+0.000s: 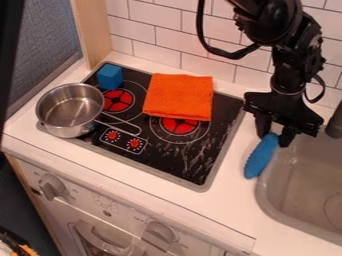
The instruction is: Move the blue spoon to bottom right of the burner
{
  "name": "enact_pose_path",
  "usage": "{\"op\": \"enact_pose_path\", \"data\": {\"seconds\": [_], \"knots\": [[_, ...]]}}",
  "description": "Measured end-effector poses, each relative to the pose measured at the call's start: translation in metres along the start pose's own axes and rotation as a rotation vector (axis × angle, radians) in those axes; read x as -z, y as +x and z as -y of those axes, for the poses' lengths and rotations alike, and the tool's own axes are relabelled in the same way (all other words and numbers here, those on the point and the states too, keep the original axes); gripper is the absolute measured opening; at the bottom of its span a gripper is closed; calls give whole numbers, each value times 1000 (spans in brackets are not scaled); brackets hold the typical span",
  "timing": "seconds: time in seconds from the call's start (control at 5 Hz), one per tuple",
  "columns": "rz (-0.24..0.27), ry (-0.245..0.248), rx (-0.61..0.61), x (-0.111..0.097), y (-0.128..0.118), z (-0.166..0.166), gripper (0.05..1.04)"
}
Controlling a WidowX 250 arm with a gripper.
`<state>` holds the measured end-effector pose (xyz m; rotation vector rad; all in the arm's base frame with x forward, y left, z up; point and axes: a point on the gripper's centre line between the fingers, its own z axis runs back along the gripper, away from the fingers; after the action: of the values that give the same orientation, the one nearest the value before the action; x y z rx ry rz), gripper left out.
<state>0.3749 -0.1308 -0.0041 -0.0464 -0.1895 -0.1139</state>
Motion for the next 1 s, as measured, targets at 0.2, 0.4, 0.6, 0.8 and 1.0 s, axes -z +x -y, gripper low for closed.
{"op": "enact_pose_path", "data": {"seconds": [0.2, 0.4, 0.6, 0.8, 1.0], "knots": [[-1, 1, -3, 0, 0, 0, 318], [-1, 2, -4, 0, -1, 2, 318], [-1, 8, -34, -4, -8, 0, 318], [-41, 34, -79, -18, -27, 1, 312], [10, 34, -184, -53, -35, -6, 295]]}}
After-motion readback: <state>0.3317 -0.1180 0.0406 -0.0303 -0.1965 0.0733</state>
